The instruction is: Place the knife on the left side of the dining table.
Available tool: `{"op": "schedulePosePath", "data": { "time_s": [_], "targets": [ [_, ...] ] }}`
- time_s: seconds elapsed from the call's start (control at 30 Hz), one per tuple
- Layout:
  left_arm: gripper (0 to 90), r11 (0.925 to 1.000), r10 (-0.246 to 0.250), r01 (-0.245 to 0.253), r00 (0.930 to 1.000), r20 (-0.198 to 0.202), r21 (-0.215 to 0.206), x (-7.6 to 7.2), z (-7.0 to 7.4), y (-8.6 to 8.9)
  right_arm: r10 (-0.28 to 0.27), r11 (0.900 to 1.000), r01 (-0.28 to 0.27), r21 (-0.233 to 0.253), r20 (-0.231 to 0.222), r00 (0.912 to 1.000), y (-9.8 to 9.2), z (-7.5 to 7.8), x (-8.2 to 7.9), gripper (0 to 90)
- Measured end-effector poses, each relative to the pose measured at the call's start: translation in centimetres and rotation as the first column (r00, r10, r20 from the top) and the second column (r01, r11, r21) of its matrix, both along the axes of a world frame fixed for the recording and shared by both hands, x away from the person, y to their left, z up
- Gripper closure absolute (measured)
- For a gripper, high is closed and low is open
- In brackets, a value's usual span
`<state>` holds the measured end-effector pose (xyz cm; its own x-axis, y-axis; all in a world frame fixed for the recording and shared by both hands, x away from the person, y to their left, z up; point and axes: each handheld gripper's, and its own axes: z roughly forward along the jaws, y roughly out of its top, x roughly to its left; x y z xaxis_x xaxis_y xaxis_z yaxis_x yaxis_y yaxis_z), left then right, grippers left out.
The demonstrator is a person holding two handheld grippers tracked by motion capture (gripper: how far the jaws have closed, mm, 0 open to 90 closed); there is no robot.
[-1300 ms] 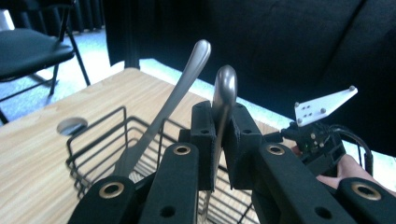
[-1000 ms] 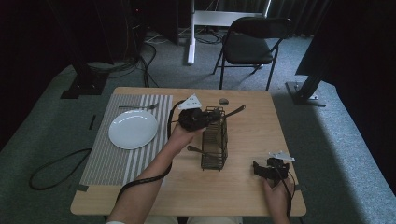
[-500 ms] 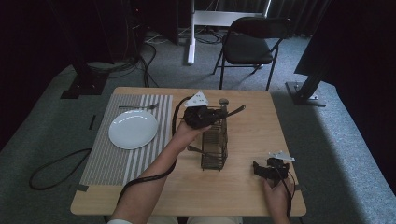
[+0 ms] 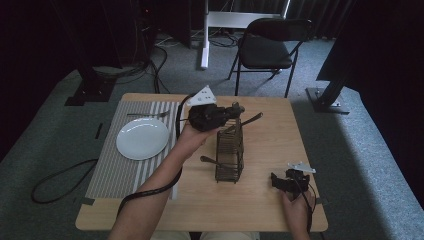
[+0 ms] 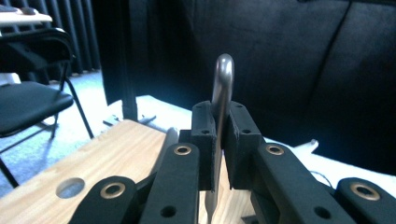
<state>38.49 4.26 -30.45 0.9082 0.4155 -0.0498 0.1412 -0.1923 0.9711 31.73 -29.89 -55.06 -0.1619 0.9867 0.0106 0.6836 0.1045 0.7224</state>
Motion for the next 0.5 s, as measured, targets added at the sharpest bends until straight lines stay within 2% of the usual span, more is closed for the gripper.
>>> {"op": "schedulePosePath", "data": {
  "time_s": [0.17, 0.2, 0.33, 0.5],
  "targets": [
    [84.2, 0.9998, 0.017, -0.017, 0.9995, 0.026, -0.011, -1.1, 2.3, 1.3, 0.001, 1.0, -0.001, -0.001, 0.0, 1.0, 0.0, 0.0, 0.0, 11.4],
    [84.1, 0.9998, 0.017, -0.017, 0.9995, 0.026, -0.011, -1.1, 2.3, 1.3, 0.001, 1.0, -0.001, -0.001, 0.0, 1.0, 0.0, 0.0, 0.0, 11.4],
    [84.2, 0.9982, 0.058, -0.057, 0.997, 0.051, -0.017, -2.1, 4.3, 3.0, 0.0, 1.0, 0.0, 0.0, -0.001, 1.0, 0.0, 0.0, 0.0, 11.4],
    [84.1, 0.9945, 0.103, -0.102, 0.9929, 0.059, -0.021, -3.0, 5.3, 4.7, 0.0, 1.0, 0.0, -0.001, -0.001, 1.0, 0.0, 0.0, 0.0, 11.4]
  ]
}}
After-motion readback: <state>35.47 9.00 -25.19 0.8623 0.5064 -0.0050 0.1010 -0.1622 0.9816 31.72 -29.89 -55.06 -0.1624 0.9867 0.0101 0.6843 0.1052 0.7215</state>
